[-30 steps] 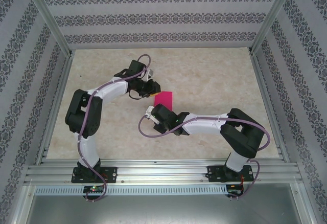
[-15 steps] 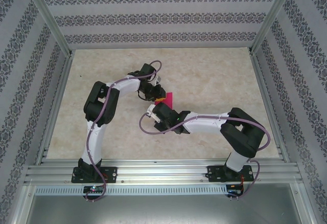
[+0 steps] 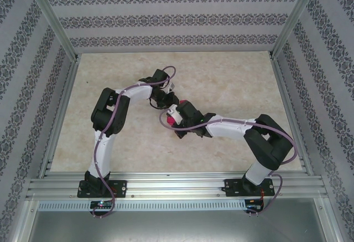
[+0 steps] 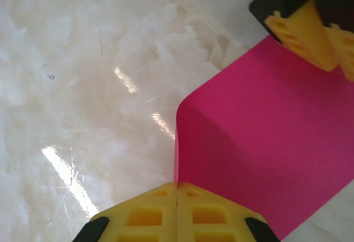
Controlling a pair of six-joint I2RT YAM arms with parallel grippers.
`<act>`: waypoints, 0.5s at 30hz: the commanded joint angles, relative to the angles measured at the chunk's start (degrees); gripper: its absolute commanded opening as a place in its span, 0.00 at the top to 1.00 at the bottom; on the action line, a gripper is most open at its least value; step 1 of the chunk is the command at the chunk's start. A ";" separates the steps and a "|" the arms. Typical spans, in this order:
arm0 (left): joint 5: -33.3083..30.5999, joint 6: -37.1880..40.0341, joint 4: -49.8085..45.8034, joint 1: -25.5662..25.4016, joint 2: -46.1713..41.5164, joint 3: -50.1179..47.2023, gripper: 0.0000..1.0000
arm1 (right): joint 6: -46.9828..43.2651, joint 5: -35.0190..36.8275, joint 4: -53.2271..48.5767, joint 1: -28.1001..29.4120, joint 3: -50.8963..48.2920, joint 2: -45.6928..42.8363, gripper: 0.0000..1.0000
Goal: Fold a paper plane with a square sheet of paper (fold left side to right side)
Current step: Third fold the triangle at the center of the table.
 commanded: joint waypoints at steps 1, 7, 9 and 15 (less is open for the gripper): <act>-2.12 1.68 -2.32 -0.81 2.32 -0.06 0.77 | 3.89 -7.55 2.28 -2.87 -0.71 -0.97 1.00; -2.12 1.78 -2.34 -1.05 2.49 -0.02 0.78 | 7.58 -13.74 3.26 -7.91 -1.20 0.51 1.00; -2.12 1.78 -2.41 -1.10 2.46 0.04 0.78 | 8.61 -14.96 3.41 -8.94 -1.18 1.18 1.00; -2.21 1.79 -2.41 -1.14 2.66 -0.06 0.78 | 10.47 -17.64 3.38 -10.90 -0.38 3.56 1.00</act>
